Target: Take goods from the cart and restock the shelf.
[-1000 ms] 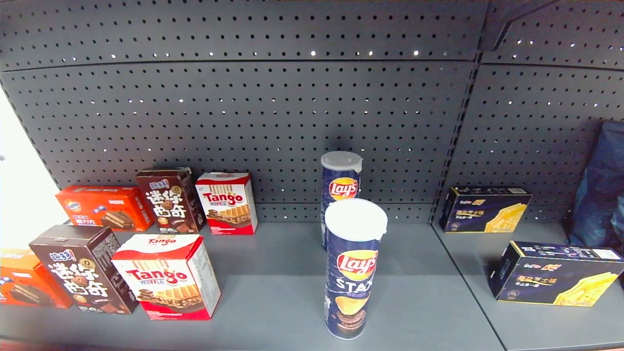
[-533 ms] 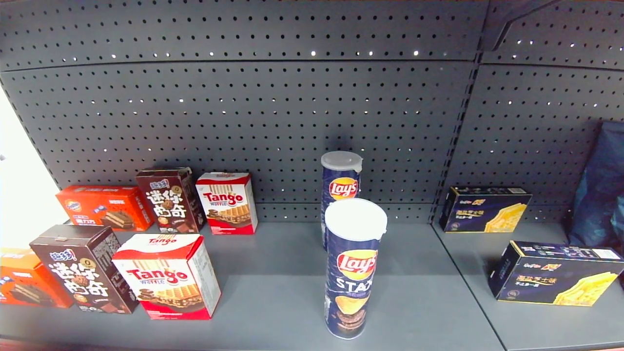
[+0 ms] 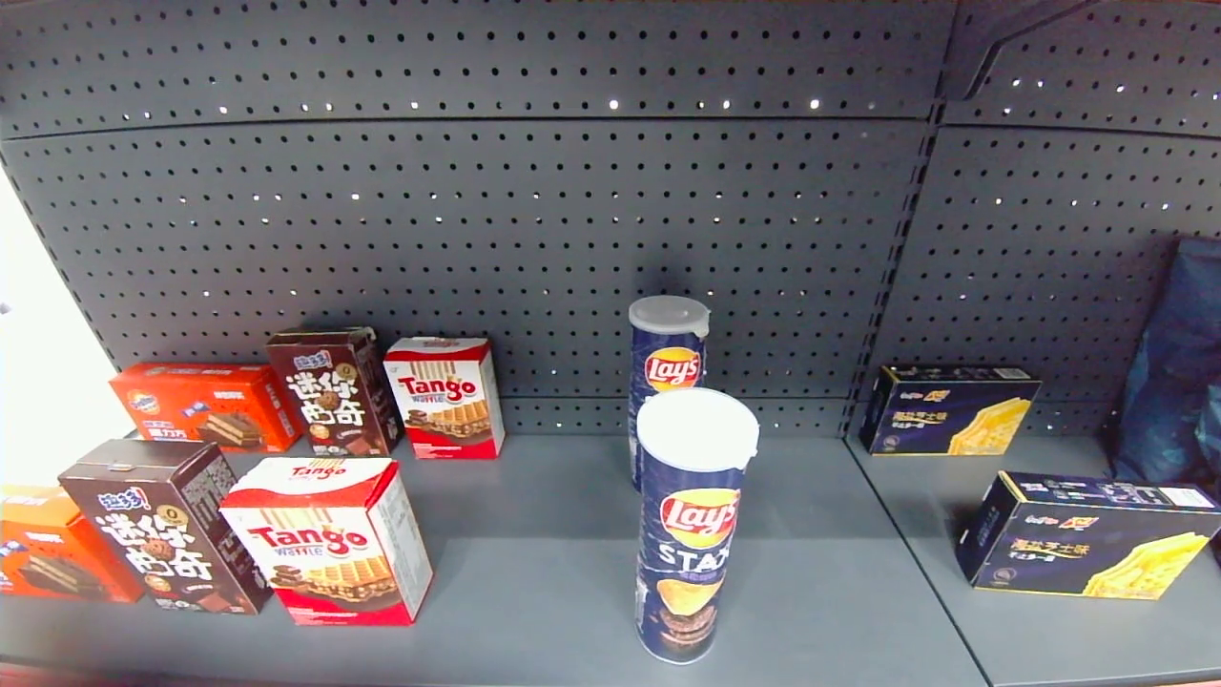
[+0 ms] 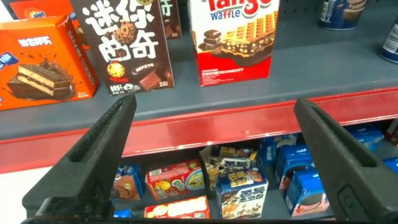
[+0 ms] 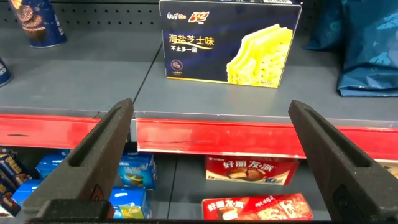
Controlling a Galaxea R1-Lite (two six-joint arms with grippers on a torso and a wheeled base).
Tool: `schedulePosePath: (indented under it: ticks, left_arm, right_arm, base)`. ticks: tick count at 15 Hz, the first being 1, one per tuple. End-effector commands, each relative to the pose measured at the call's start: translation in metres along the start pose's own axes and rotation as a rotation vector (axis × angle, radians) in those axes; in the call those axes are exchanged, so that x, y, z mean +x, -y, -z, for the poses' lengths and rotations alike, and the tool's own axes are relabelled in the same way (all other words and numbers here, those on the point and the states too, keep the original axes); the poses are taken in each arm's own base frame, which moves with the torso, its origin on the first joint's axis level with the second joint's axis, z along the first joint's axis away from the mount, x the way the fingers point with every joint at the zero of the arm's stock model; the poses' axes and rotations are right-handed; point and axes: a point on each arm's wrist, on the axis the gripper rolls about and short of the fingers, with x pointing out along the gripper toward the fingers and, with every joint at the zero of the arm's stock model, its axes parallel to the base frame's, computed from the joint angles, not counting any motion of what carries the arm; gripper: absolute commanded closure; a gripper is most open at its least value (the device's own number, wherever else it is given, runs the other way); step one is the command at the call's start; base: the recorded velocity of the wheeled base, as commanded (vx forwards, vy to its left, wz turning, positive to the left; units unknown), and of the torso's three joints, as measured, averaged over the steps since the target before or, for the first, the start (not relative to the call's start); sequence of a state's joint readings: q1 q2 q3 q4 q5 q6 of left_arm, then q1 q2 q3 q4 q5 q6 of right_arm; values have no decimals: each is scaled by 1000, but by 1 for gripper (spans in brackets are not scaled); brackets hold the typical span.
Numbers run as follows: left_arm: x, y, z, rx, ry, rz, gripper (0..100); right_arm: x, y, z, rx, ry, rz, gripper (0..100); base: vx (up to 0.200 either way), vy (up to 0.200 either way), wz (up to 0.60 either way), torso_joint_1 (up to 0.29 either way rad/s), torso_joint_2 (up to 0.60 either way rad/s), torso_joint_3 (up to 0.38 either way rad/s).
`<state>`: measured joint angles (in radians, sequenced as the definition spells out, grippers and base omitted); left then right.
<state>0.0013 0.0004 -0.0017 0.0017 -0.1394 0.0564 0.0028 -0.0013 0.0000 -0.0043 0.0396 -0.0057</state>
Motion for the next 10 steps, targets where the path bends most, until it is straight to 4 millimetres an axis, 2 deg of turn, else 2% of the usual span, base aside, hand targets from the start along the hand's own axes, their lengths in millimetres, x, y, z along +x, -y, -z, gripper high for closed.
schedulePosePath:
  ticks: [1, 10]
  left_arm:
    - [0, 0, 0, 0, 0, 0, 0]
    - [0, 0, 0, 0, 0, 0, 0]
  right_arm:
    - [0, 0, 0, 0, -1, -1, 0]
    - [0, 0, 0, 1, -1, -1, 0]
  base:
    - [0, 0, 0, 0, 0, 0]
    - [0, 0, 0, 0, 0, 0]
